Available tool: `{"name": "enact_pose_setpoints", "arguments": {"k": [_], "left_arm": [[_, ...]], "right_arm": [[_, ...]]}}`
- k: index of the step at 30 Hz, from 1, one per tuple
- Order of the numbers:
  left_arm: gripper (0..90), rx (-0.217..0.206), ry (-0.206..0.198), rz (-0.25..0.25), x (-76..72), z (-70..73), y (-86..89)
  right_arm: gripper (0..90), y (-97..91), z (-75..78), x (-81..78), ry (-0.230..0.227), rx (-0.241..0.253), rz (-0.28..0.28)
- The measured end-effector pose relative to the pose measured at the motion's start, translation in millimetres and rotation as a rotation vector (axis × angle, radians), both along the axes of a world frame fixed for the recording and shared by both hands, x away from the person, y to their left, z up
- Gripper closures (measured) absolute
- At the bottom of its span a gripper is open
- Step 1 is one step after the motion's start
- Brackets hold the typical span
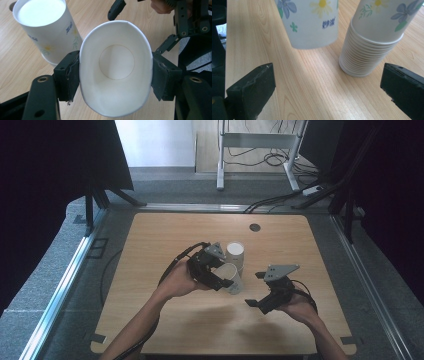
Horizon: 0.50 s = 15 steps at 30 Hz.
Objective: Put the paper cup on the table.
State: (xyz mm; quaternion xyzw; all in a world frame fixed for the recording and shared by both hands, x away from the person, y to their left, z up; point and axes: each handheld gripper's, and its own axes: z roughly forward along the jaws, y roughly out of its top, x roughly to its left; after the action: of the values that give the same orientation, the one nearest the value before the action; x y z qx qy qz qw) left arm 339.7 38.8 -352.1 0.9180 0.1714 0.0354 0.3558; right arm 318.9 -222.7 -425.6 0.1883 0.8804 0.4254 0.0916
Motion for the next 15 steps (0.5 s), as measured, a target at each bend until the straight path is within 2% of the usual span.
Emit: {"name": "enact_pose_setpoints", "arguments": {"k": [9, 15], "left_arm": [[31.4, 0.045, -0.005, 0.021, 1.9, 2.2, 6.1], [31.3, 0.059, -0.001, 0.046, 3.6, 2.0, 11.8]], "right_arm": [[0.0, -8.4, -2.1, -1.4, -0.012, 0.003, -0.054], [0.0, -14.1, -3.9, -2.2, -0.022, -0.003, -0.086]]}}
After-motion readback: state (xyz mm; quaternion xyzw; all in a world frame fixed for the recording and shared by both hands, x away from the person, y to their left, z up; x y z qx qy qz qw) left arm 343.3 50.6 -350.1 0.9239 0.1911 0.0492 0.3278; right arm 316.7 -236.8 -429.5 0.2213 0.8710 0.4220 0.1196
